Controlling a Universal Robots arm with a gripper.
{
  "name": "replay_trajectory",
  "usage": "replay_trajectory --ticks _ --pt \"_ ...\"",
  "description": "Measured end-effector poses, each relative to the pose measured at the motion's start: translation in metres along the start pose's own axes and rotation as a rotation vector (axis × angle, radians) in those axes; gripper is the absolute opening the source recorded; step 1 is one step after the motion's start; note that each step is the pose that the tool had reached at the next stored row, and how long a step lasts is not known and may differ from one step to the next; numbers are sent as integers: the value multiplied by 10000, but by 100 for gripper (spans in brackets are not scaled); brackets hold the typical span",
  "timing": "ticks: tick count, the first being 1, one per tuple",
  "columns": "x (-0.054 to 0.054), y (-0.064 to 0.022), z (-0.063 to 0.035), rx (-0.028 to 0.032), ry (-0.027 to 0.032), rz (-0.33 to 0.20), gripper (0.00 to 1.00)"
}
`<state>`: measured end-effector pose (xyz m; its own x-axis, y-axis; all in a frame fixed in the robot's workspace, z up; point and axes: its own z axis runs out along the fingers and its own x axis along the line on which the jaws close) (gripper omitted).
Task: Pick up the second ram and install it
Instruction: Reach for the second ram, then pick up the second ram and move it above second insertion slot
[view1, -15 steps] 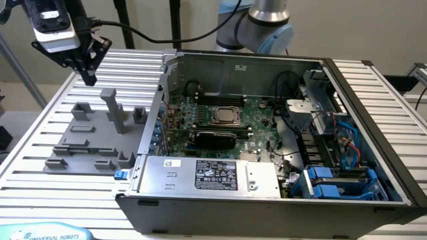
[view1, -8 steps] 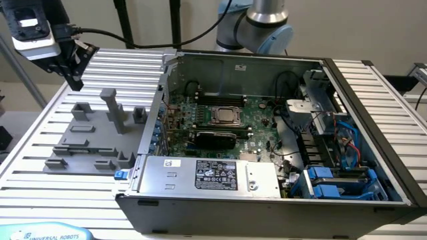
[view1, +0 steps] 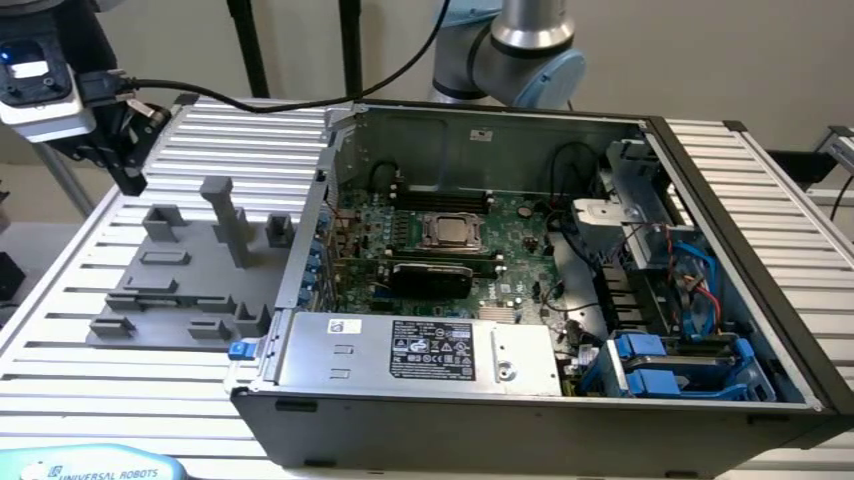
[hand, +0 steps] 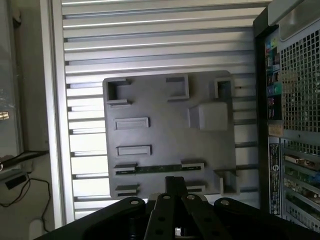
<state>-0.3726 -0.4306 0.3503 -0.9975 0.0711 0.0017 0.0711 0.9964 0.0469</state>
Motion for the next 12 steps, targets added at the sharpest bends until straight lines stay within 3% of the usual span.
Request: replay_trajectory --ticks 2,12 --pt "47 -12 18 1 11 1 11" --pt "50 -13 19 1 13 1 11"
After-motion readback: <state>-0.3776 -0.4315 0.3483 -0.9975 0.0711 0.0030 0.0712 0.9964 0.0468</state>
